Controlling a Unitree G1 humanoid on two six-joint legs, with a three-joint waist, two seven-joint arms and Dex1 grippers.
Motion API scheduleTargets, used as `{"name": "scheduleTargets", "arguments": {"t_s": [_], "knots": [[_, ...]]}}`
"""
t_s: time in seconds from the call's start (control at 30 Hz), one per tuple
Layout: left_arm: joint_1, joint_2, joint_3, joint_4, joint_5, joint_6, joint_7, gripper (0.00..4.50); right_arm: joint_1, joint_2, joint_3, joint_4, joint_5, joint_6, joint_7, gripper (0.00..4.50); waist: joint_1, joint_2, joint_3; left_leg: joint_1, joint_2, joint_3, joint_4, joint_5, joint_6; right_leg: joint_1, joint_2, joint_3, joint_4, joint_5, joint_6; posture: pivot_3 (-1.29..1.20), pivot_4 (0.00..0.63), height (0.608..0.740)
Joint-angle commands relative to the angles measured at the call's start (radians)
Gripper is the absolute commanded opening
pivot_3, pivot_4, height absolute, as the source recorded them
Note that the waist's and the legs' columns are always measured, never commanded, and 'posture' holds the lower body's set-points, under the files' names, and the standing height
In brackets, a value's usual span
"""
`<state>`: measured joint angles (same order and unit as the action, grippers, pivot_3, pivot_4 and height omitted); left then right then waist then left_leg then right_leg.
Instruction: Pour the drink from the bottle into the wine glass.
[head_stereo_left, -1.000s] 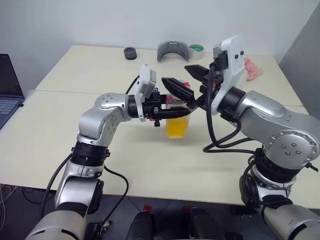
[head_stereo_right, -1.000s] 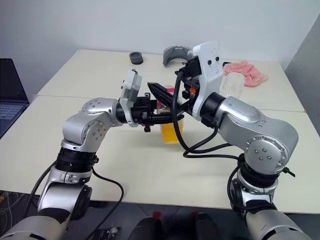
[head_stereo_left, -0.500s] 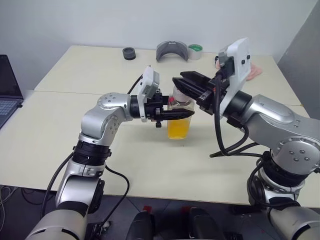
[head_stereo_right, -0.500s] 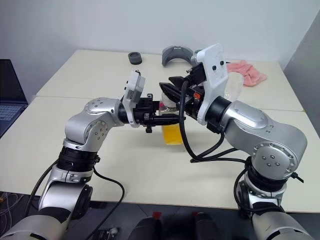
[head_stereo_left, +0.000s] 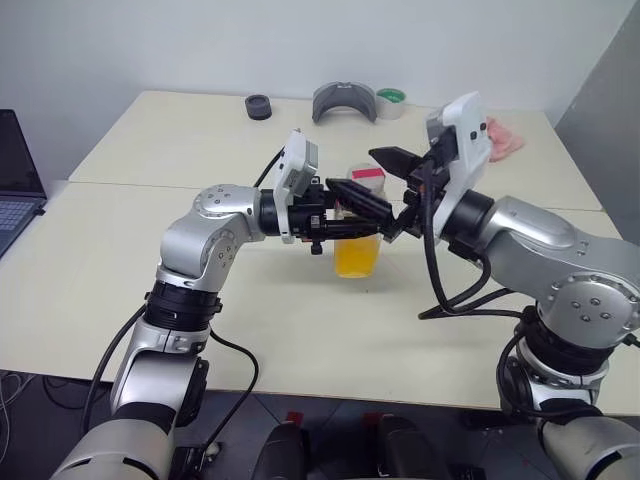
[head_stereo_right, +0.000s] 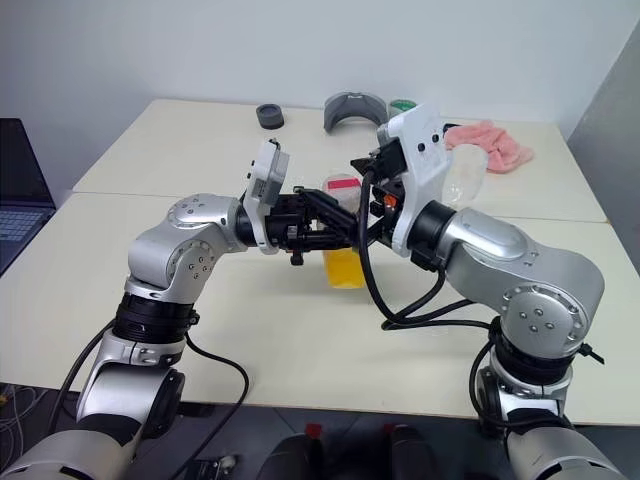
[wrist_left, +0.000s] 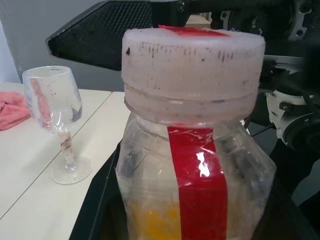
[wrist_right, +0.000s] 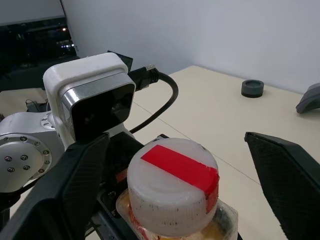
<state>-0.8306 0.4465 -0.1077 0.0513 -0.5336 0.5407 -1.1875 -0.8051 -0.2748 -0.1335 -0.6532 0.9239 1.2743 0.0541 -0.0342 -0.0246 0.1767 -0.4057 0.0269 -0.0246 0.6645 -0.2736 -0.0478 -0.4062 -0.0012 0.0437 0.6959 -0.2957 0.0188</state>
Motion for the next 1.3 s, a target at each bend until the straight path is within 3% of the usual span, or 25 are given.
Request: {"name": "scheduleTargets", "arguments": {"t_s": [0.03,0.4,0.53,0.7,0.9,1.1,1.3], "knots": [[-0.024,0.000,0.032,-0.036,-0.022,-0.009,0.005,1.79,-0.010,-0.006,0.001,-0.016,0.003,-0.021,-0.009,4.49,0.000,0.000,0.000,0.000,0.000,0.000,0.000,0.000,0.000,0.000,0.000,0.000,0.000,0.000,0.000,0.00,0.150,0.740],[-0.017,0.003,0.033,-0.040,-0.020,-0.011,0.006,1.79,-0.026,-0.004,-0.012,-0.004,0.019,-0.037,-0.017,4.49,0.000,0.000,0.000,0.000,0.000,0.000,0.000,0.000,0.000,0.000,0.000,0.000,0.000,0.000,0.000,0.00,0.150,0.740],[-0.017,0.003,0.033,-0.041,-0.019,-0.012,0.006,1.79,-0.023,-0.006,-0.012,-0.006,0.023,-0.039,-0.016,3.60,0.000,0.000,0.000,0.000,0.000,0.000,0.000,0.000,0.000,0.000,0.000,0.000,0.000,0.000,0.000,0.00,0.150,0.740],[-0.014,0.004,0.032,-0.043,-0.020,-0.014,0.007,1.79,-0.013,-0.012,-0.005,-0.011,0.030,-0.045,-0.015,1.89,0.000,0.000,0.000,0.000,0.000,0.000,0.000,0.000,0.000,0.000,0.000,0.000,0.000,0.000,0.000,0.00,0.150,0.740],[-0.010,0.006,0.033,-0.051,-0.024,-0.008,0.008,1.79,-0.011,-0.044,0.015,-0.004,0.020,-0.061,0.018,1.89,0.000,0.000,0.000,0.000,0.000,0.000,0.000,0.000,0.000,0.000,0.000,0.000,0.000,0.000,0.000,0.00,0.150,0.740],[0.000,0.007,0.031,-0.067,-0.033,0.000,0.008,1.79,-0.037,-0.240,0.052,0.189,-0.037,-0.271,0.430,1.89,0.000,0.000,0.000,-0.001,-0.001,0.000,0.000,0.000,0.000,0.000,0.000,0.000,-0.002,0.000,0.000,0.00,0.150,0.740],[0.008,0.010,0.033,-0.106,-0.053,0.027,0.023,1.79,-0.171,-0.282,0.124,0.569,-0.119,-0.534,0.876,1.89,-0.004,0.000,0.000,0.000,0.000,0.001,0.000,0.000,0.000,0.000,0.002,0.000,-0.003,0.000,0.000,0.00,0.150,0.740]]}}
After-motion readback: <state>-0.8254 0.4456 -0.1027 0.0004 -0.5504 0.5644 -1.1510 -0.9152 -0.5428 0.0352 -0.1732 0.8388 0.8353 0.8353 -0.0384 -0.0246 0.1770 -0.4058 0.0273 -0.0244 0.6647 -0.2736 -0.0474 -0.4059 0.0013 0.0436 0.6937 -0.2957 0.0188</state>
